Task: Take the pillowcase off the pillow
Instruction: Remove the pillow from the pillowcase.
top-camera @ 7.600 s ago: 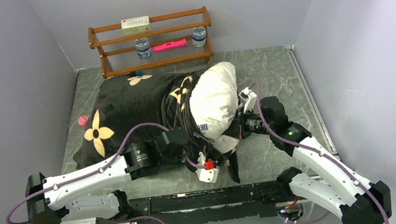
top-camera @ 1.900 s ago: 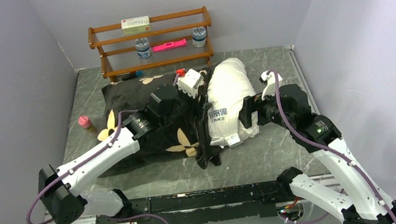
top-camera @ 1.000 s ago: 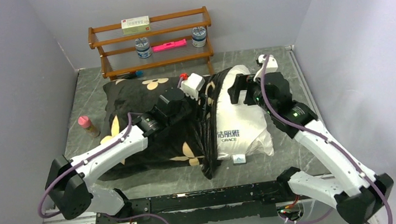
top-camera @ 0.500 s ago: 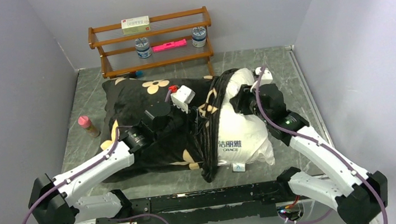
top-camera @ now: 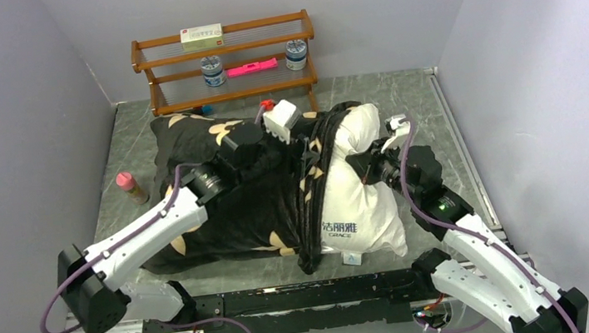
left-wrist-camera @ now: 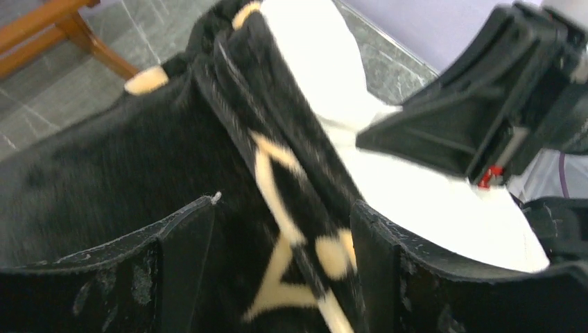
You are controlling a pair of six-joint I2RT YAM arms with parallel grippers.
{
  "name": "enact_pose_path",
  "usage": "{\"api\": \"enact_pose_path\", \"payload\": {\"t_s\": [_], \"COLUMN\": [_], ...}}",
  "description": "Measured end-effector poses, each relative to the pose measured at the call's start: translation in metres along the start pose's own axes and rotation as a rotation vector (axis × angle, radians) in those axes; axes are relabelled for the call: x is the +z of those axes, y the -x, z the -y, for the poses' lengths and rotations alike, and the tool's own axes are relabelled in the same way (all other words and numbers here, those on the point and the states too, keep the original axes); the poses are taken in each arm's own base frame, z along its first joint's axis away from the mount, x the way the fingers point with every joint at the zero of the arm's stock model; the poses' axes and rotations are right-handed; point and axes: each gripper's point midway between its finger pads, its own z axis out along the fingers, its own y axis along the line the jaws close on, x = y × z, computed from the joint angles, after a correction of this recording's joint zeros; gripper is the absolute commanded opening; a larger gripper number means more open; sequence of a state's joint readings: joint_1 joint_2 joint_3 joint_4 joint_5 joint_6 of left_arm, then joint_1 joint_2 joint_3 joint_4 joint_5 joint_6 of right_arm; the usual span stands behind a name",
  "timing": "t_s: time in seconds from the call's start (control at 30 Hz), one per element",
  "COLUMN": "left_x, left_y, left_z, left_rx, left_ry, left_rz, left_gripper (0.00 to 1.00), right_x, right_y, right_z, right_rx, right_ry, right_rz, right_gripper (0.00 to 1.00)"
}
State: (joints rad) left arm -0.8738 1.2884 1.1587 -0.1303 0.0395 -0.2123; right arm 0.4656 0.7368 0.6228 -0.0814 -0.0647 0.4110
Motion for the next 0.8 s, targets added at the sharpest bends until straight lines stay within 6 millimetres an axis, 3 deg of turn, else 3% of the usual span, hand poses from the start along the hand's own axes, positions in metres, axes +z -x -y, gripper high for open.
{"api": "enact_pose_path", "payload": {"t_s": [0.17,0.47,0.7,0.8], "left_x": [0.026,0.075,0.097,0.107], "left_y": [0.023,0.029,0.049,0.045], "left_z": [0.002,-0.009,-0.015,-0.015], "left_rx": [0.014,0.034,0.070,0.080], "left_ry": [0.006,0.066,0.103,0.096], "left_rz": [-0.003,-0.053,-0.034,-0.050], "left_gripper": [0.77,0.77,0.75,0.73], "right_x": [-0.004,-0.005,-0.005,-0.006], "right_y": [0.000,-0.001,-0.001,-0.001], "right_z": [-0.007,-0.013,-0.014,-0.014], "right_rx": [-0.040,-0.085,-0.109,-0.117], "right_ry": [0.052,0.095,0.104,0.105], "right_rz": [0.005,-0.001,-0.002,-0.002], "right_gripper": [0.00,0.00,0.00,0.00]}}
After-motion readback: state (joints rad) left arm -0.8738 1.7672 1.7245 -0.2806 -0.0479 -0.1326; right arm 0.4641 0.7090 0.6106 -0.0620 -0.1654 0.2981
